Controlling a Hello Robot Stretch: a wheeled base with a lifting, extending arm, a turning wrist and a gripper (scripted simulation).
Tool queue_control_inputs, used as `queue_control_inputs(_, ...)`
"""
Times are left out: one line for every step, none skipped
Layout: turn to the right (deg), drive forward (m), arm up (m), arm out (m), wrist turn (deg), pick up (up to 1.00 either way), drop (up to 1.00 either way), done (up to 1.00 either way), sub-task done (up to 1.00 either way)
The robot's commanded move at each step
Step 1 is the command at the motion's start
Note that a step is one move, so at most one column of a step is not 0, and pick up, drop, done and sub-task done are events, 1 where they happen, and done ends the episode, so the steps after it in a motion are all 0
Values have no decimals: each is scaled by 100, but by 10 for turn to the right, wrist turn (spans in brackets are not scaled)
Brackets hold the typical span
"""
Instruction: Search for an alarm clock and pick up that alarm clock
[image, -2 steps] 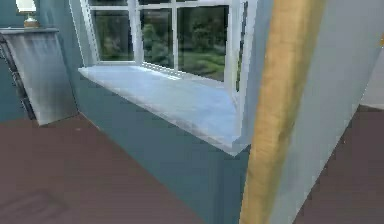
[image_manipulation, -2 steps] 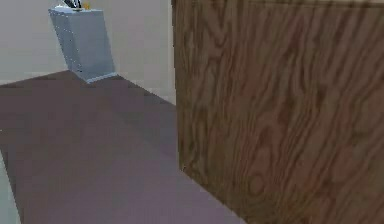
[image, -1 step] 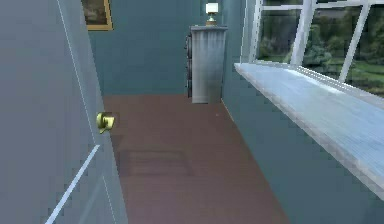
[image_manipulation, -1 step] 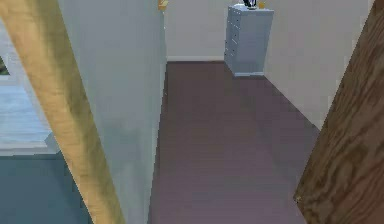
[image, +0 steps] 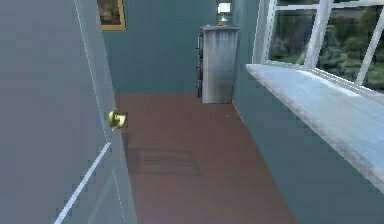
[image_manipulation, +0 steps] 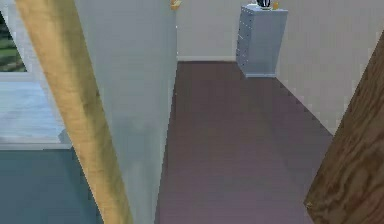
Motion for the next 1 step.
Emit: queue_control_inputs(0,100,0,0,0,0,0,0,0)
